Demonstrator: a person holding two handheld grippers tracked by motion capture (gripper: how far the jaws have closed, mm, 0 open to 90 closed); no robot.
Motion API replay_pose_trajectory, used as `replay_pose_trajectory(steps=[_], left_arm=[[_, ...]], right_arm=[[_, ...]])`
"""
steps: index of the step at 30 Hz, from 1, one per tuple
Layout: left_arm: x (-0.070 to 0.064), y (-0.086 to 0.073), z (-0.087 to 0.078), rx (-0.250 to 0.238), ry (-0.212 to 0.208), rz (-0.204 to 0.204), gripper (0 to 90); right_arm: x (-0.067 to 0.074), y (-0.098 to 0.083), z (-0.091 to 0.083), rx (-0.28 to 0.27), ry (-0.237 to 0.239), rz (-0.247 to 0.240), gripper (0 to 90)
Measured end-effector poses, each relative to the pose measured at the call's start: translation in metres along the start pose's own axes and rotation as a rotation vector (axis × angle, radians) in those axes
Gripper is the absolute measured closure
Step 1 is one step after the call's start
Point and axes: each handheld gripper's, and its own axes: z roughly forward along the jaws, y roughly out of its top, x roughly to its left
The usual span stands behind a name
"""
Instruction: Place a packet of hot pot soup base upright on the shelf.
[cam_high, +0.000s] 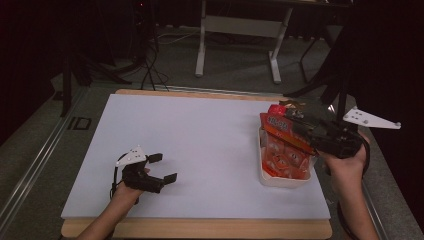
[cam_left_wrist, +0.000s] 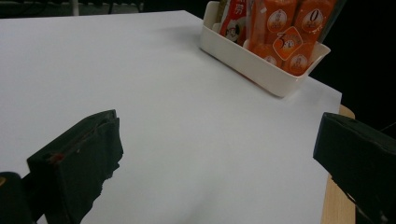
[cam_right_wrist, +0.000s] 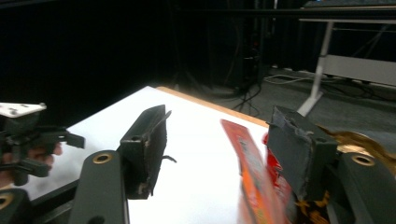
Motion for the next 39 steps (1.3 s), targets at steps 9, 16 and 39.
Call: replay_pose_trajectory(steps=[9,16,39], left_arm=[[-0.001,0.001,-0.001,-0.004,0.001,0.006,0.9],[-0.001,0.0,-0.001,-0.002,-0.001,0.003,0.8],[-0.003,0.001,-0.002,-0.001,-0.003,0.017,0.8]], right_arm=[[0.023,0.004,0.016,-0.01,0.072,-0.027,25.1],[0.035,-0.005,0.033,0.0,0.122,-0.025,13.3],[0.063,-0.081,0.096,0.172,0.235,-0.069,14.3]])
